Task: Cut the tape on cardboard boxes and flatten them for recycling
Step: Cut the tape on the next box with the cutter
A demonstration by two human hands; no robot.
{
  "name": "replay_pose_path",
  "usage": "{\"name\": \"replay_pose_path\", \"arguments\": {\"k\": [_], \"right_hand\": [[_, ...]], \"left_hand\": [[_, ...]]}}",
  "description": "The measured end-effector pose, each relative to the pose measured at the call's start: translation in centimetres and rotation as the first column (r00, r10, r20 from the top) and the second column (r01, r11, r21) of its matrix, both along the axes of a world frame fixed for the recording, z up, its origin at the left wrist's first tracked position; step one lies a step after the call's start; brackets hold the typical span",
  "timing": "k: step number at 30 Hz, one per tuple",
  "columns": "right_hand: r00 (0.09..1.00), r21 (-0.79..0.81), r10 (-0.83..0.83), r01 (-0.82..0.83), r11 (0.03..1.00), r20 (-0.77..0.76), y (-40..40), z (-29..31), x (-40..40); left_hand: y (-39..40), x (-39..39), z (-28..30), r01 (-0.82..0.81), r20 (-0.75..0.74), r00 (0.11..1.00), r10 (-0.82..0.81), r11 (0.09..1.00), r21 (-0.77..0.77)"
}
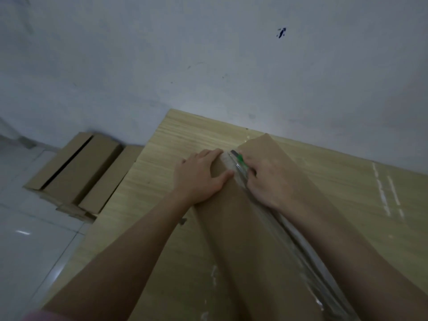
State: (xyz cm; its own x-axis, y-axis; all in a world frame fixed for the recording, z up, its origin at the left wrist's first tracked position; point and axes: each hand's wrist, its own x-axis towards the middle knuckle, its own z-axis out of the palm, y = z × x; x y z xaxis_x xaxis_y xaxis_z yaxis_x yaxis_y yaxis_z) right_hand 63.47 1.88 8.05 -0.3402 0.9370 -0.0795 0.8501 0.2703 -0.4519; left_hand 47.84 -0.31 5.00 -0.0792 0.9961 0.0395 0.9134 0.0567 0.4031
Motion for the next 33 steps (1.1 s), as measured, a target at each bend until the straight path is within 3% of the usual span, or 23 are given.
{"name": "replay_pose_path", "arguments": {"k": [15,33], "right_hand": [[0.976,-0.009,0.08,-0.079,0.997,0.202,0.6,1.2,-1.8],[0.937,-0.035,0.122,-0.117,0.993,0.327,-1.1,1.5,-2.0]], "left_hand": [[0.0,0.0,0.0,-0.029,0.019,0.999,0.029,0.999,-0.018],[-0.1,0.1,0.0,-0.035,0.03,0.999,0.035,0.999,-0.008]]}}
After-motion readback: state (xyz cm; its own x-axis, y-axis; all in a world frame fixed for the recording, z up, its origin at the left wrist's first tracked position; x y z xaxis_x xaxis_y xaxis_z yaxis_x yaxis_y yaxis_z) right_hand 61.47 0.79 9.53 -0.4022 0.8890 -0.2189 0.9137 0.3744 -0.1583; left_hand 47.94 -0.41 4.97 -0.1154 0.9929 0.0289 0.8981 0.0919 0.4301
